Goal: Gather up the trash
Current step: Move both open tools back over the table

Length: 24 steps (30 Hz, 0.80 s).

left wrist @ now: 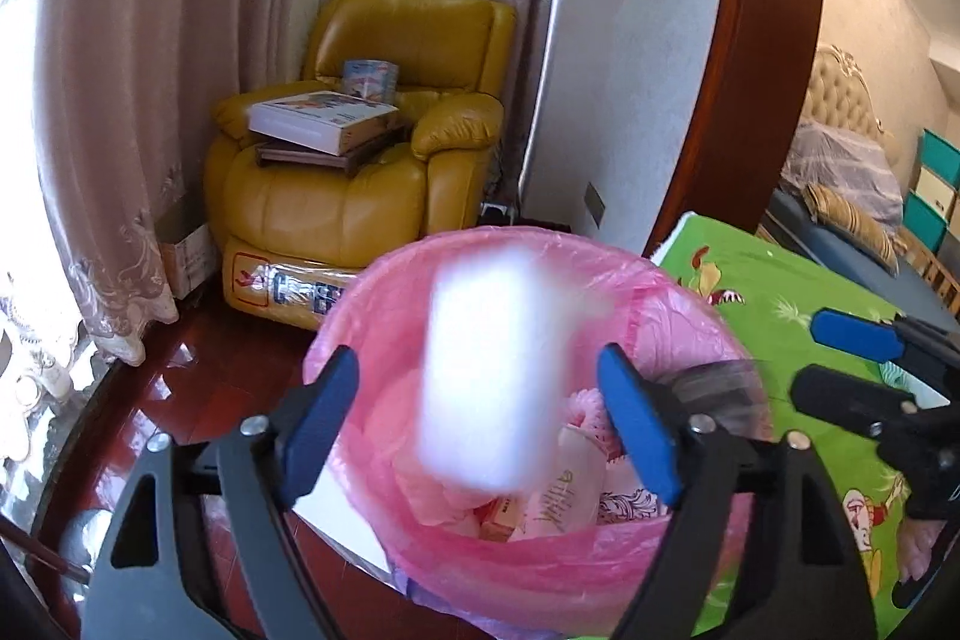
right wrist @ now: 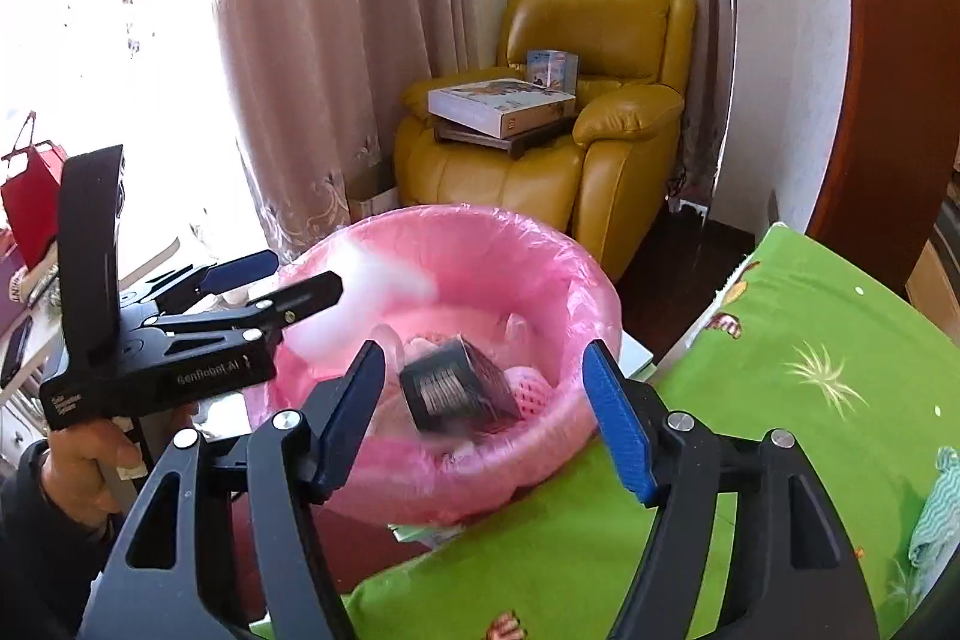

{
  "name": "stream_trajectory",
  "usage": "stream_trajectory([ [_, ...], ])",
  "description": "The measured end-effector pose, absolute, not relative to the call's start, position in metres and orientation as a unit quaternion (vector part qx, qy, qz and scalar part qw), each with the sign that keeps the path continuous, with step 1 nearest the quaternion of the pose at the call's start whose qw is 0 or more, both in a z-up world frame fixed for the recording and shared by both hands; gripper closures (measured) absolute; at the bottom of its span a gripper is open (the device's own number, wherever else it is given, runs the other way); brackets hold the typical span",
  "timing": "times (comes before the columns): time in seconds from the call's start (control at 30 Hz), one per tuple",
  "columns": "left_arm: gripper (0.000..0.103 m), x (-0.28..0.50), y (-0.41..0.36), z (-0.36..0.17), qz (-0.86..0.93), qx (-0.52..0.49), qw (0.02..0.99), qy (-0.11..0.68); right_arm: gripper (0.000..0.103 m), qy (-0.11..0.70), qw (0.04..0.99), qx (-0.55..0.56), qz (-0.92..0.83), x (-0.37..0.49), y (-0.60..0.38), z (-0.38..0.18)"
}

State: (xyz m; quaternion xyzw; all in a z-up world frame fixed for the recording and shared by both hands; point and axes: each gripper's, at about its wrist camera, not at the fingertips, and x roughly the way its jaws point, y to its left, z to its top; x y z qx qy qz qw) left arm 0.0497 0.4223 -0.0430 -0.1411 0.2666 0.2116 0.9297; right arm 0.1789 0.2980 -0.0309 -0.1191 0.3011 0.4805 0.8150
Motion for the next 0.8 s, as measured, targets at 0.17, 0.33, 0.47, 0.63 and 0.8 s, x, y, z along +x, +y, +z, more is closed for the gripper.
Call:
stream_trajectory([
  [0.17,0.011,0.036,0.41,-0.036,0.223,-0.127,0.932,0.255,0.033,0.283,0.826,-0.123,0.472,0.172,0.262,-0.021],
  [0.33,0.004,0.03,0.383,-0.025,0.209,-0.109,0.943,0.235,0.029,0.283,0.839,-0.109,0.453,0.172,0.213,-0.019],
  [0.47,0.004,0.032,0.357,-0.016,0.19,-0.103,0.949,0.229,0.022,0.285,0.854,-0.099,0.424,0.178,0.178,-0.022],
  [0.63,0.004,0.043,0.324,-0.01,0.167,-0.098,0.955,0.225,0.02,0.292,0.874,-0.081,0.38,0.186,0.126,-0.03],
  [0.8,0.004,0.055,0.288,-0.005,0.147,-0.071,0.961,0.223,0.018,0.302,0.892,-0.05,0.334,0.194,0.073,-0.039],
])
